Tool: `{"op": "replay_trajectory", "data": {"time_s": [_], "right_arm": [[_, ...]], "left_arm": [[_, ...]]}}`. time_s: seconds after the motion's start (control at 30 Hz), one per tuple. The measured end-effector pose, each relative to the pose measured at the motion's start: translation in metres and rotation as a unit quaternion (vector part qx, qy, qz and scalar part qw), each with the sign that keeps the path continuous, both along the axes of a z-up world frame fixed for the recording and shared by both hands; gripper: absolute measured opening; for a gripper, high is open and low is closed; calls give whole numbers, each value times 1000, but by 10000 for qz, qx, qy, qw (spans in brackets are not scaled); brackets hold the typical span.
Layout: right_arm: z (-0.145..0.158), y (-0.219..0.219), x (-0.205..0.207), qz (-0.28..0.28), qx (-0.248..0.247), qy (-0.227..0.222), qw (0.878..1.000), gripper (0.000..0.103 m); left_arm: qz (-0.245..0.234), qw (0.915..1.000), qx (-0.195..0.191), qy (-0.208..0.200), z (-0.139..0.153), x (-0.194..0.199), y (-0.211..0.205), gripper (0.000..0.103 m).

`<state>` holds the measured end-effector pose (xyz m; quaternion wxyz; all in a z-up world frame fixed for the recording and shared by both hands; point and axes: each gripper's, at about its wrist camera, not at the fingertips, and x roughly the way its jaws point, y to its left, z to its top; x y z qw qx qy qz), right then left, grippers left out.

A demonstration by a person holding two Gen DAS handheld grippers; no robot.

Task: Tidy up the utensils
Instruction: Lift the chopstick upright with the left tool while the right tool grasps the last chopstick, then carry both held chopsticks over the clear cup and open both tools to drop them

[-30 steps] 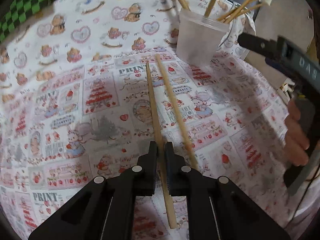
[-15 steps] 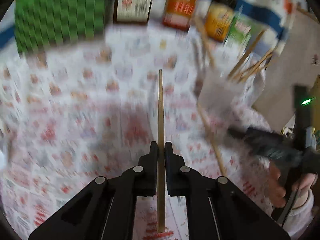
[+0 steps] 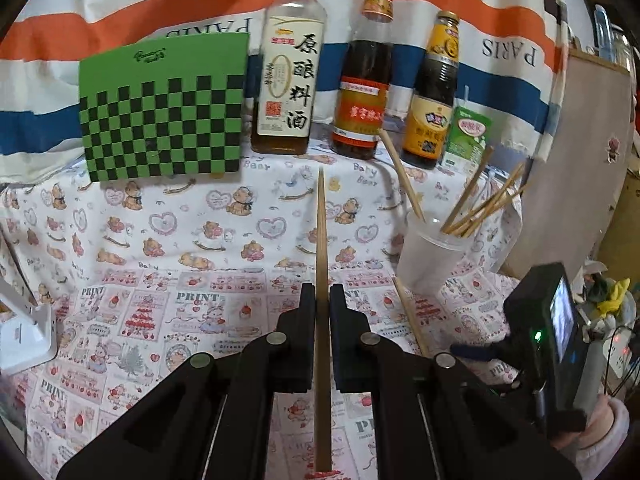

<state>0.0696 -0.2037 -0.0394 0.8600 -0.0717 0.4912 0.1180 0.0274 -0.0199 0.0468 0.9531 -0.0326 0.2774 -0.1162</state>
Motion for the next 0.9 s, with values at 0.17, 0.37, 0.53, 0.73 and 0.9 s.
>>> {"op": "replay_trajectory", "data": {"time_s": [0.17,0.37,0.53,0.73,0.9], "right_arm": [[1,-7,3,-249,151,71,9996,15],[18,-20,-2,-406,724,-238,9963,6],[57,-31,-24,-399,1216,-1389,9820,6],[83,-39,-47,-382,1594,-2334,9585,6],[98,-44,-62,-482,1647,-3078,9359,6]], "left_arm": [[143,9999,16,-7,-2,4,4,6],[153,9995,-92,-256,5,-4,7,6],[202,9978,-206,-593,14,-12,12,6],[254,9940,-365,-999,24,-23,19,6],[231,9901,-452,-1310,32,-33,21,6]]}}
